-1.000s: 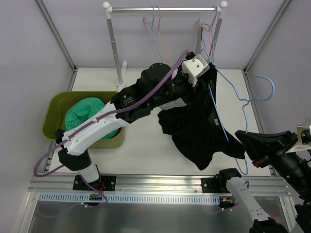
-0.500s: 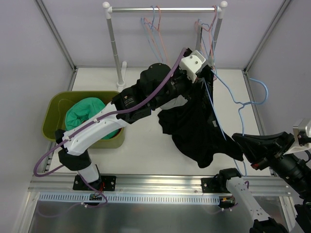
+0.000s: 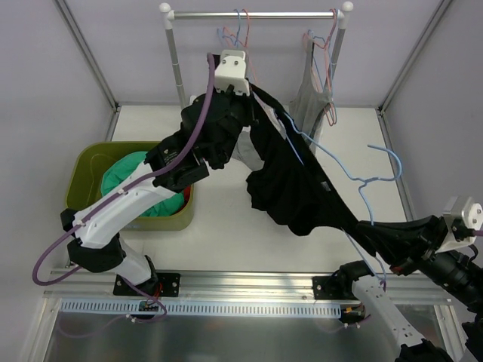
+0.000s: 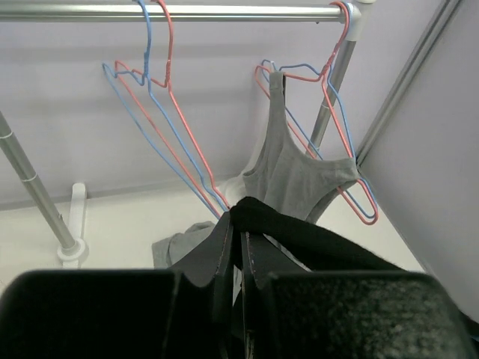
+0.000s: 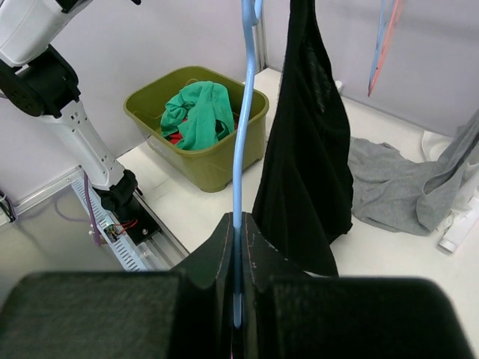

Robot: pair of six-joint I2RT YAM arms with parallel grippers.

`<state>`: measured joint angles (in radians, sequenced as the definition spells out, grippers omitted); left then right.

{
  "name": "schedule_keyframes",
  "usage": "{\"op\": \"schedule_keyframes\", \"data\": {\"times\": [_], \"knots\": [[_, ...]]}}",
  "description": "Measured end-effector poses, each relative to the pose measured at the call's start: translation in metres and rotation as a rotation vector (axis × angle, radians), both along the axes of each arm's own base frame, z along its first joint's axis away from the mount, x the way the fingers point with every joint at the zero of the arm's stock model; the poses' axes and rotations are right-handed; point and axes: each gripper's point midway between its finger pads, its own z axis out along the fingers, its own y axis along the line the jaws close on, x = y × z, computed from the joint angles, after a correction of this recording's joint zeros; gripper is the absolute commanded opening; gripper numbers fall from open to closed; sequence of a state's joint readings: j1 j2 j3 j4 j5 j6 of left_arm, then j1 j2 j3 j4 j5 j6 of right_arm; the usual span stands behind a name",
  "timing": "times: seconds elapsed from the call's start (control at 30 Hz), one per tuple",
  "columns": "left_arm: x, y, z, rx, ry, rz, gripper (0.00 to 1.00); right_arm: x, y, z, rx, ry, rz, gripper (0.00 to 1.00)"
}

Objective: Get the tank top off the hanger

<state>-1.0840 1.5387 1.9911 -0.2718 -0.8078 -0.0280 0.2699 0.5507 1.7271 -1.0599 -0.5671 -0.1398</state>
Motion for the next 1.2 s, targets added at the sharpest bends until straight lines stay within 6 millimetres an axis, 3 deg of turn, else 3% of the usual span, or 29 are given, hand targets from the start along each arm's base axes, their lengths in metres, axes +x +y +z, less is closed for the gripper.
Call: {"op": "schedule_keyframes", "data": {"times": [0.13,0.37,0.47,0.57,0.67,0.73,0.9,1.03,1.2], "knots": [[-0.008,0.004,0.000,-0.038,0.007,-0.028,0.00,-0.010,-0.003,0.003,0.007,-0.049,0.011,0.00],[-0.020,-0.011,-0.021,-0.039,0.055,-0.143,0.00,-0.014,-0.005,0.004,0.015,-0.110,0.026,0.00],[-0.036,-0.021,-0.029,-0.048,0.075,-0.268,0.00,0.002,-0.003,0.006,0.043,-0.131,-0.002,0.00],[-0.064,-0.035,-0.049,-0.054,0.116,-0.456,0.00,0.036,0.000,0.003,0.107,-0.189,-0.050,0.00],[-0.104,-0.058,-0.082,-0.040,0.172,-0.702,0.00,0.080,0.009,-0.001,0.184,-0.234,-0.088,0.00],[-0.136,-0.081,-0.119,-0.012,0.235,-0.881,0.00,0.104,0.016,0.006,0.237,-0.273,-0.091,0.00],[-0.202,-0.120,-0.243,0.105,0.511,-1.139,0.00,0.154,0.030,0.046,0.352,-0.471,-0.083,0.00],[-0.214,-0.116,-0.321,0.169,0.702,-1.099,0.00,0.181,0.031,0.072,0.381,-0.619,-0.116,0.00],[-0.194,-0.104,-0.374,0.193,0.803,-0.893,0.00,0.212,0.018,0.063,0.344,-0.580,-0.257,0.00]]}}
